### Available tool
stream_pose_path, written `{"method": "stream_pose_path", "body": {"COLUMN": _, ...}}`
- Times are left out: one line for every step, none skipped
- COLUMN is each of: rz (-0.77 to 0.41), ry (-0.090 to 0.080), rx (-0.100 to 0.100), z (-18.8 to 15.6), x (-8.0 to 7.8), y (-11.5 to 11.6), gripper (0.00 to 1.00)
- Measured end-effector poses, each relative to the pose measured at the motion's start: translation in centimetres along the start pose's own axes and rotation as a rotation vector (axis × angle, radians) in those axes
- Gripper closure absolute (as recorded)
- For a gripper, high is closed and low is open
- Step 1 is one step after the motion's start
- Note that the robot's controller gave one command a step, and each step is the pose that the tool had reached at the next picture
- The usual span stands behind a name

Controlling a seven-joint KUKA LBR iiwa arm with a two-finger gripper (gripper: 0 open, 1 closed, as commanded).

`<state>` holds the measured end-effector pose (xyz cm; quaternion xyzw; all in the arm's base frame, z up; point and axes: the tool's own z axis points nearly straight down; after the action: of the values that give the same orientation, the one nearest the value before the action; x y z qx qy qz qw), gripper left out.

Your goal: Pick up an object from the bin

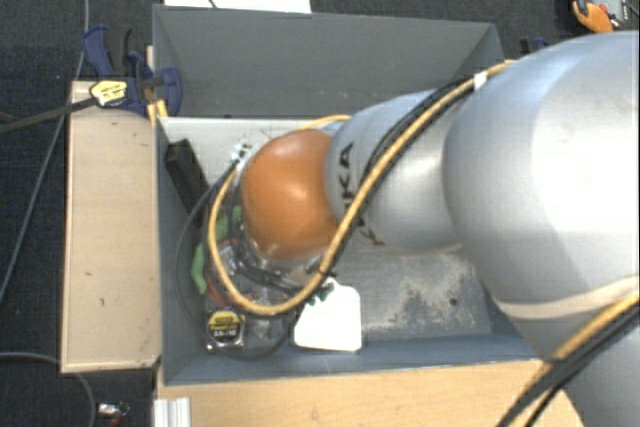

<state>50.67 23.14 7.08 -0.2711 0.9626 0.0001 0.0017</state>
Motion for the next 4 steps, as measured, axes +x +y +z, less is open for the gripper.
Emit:
{"method": "stream_pose_path", "body": {"rz": -0.384, "ry": -0.002, "rx": 0.002, "z": 0.0, "x": 0.0, "y": -9.7, "gripper": 0.0}}
{"method": "stream_pose_path", "body": {"rz": -0.654, "ry": -0.005, "rx": -0.001, "z": 0.0, "x": -5.3, "y": -4.9, "gripper": 0.0}}
{"method": "stream_pose_path", "body": {"rz": -0.767, "ry": 0.001, "rx": -0.001, "z": 0.1, "x": 2.4, "y": -7.4, "gripper": 1.0}}
{"method": "stream_pose_path", "body": {"rz": -0.766, "ry": 0.001, "rx": -0.001, "z": 0.0, "x": 2.4, "y": -7.3, "gripper": 1.0}}
